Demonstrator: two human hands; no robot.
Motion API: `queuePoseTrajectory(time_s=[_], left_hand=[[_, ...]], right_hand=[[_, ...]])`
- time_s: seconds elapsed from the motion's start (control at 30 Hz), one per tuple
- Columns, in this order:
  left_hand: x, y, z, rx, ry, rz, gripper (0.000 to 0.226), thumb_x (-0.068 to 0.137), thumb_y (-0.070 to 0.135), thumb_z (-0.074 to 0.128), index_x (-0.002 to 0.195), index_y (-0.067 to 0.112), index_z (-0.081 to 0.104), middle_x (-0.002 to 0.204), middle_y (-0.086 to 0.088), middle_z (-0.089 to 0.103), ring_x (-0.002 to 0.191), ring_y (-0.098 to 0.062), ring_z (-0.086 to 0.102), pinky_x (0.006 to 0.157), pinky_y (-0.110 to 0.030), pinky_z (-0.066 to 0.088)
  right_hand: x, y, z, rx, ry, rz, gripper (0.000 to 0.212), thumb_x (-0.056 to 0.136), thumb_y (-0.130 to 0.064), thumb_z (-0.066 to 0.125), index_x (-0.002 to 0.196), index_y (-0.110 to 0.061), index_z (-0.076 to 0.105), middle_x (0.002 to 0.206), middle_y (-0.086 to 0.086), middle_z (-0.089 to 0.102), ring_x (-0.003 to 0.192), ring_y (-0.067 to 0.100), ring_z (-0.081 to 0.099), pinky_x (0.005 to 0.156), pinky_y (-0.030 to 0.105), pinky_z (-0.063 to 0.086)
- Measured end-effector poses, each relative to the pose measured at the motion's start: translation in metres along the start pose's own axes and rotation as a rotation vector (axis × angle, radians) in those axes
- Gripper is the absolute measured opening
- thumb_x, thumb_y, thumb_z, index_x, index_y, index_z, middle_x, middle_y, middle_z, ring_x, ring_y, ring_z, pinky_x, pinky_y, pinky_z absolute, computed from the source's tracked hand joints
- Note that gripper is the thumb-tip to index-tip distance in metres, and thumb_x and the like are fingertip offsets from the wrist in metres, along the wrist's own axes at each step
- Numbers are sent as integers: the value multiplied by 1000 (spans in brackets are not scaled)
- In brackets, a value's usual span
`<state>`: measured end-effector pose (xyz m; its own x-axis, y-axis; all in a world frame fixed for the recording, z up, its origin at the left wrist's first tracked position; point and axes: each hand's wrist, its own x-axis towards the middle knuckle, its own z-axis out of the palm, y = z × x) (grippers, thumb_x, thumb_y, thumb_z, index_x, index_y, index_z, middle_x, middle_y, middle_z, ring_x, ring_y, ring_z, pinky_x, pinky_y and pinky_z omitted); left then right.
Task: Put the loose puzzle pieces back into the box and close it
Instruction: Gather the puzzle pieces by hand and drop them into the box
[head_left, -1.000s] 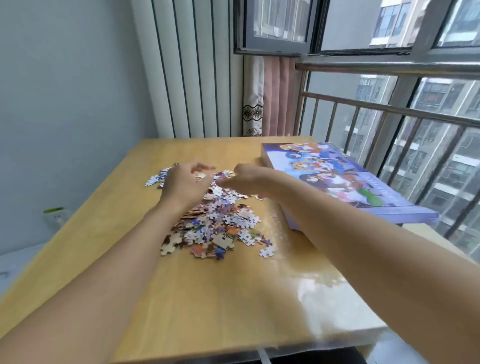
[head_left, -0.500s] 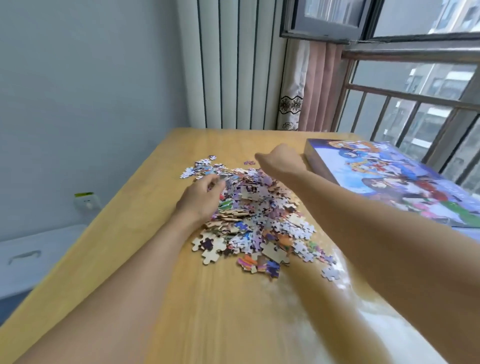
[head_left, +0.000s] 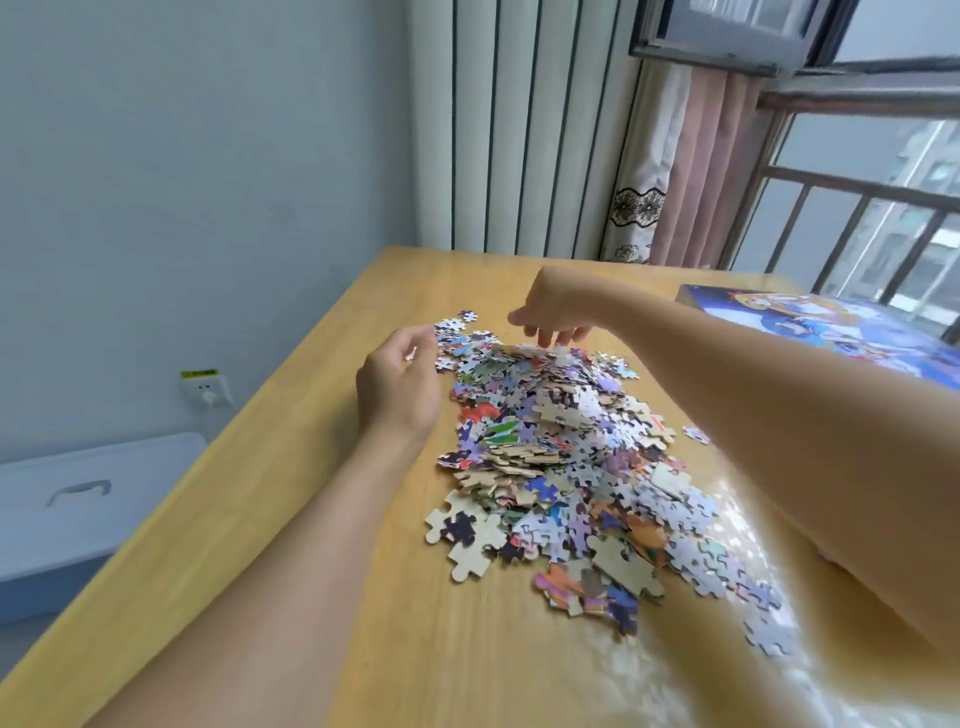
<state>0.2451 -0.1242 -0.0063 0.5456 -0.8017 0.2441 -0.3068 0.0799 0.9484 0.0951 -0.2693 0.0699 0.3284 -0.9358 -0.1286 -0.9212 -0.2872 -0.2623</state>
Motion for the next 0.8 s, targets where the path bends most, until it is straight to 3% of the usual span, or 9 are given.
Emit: queuePoseTrajectory(time_s=[0.1, 0.2, 0.27, 0.37, 0.5, 0.7, 0.8], left_hand=[[8, -2, -10, -35, 145, -51, 29, 101, 28, 49, 118, 21, 71, 122, 7, 68, 114, -10, 59, 89, -21, 41], [12, -6, -11, 27, 135, -75, 28, 101, 26, 50, 118, 22, 71, 123, 6, 68, 108, -9, 57, 88, -22, 41], [12, -9, -8, 73, 92, -64, 27, 100, 28, 51, 120, 24, 70, 124, 7, 67, 109, -10, 58, 87, -22, 41], [14, -12, -8, 102, 54, -46, 31, 99, 30, 53, 126, 24, 66, 130, 5, 65, 119, -15, 58, 94, -25, 43], [14, -10, -7, 188, 47, -26, 43, 100, 33, 53, 141, 22, 55, 147, 2, 52, 135, -18, 47, 112, -33, 38], [6, -6, -2, 342, -154, 1, 52, 100, 48, 48, 147, 26, 47, 152, 1, 48, 138, -23, 45, 112, -38, 37], [-5, -1, -2, 439, -326, 54, 53, 98, 57, 41, 143, 30, 50, 143, 2, 56, 130, -24, 52, 106, -40, 43]], right_hand=[[11, -25, -3, -160, 90, -145, 44, 99, -48, 53, 117, -12, 70, 119, 9, 70, 105, 28, 65, 94, 39, 52], [31, -45, 19, -40, -106, -274, 68, 96, -60, 50, 152, -21, 41, 156, 5, 41, 141, 28, 41, 116, 41, 31], [47, -48, 37, 4, -194, -280, 81, 92, -68, 49, 158, -27, 27, 164, 3, 27, 148, 27, 30, 122, 44, 23], [59, -43, 50, -37, -170, -307, 77, 89, -73, 51, 153, -34, 36, 161, 4, 32, 146, 28, 33, 120, 46, 27], [34, -42, 37, 2, -182, -403, 50, 93, -59, 57, 133, -28, 62, 134, -4, 61, 121, 19, 57, 104, 39, 45], [-42, -31, 15, -235, -194, -410, 45, 94, -62, 51, 120, -29, 67, 112, -9, 67, 101, 15, 61, 87, 35, 46], [-81, -26, 5, -212, -231, -367, 47, 95, -65, 48, 123, -31, 65, 112, -11, 66, 103, 15, 60, 89, 35, 44]])
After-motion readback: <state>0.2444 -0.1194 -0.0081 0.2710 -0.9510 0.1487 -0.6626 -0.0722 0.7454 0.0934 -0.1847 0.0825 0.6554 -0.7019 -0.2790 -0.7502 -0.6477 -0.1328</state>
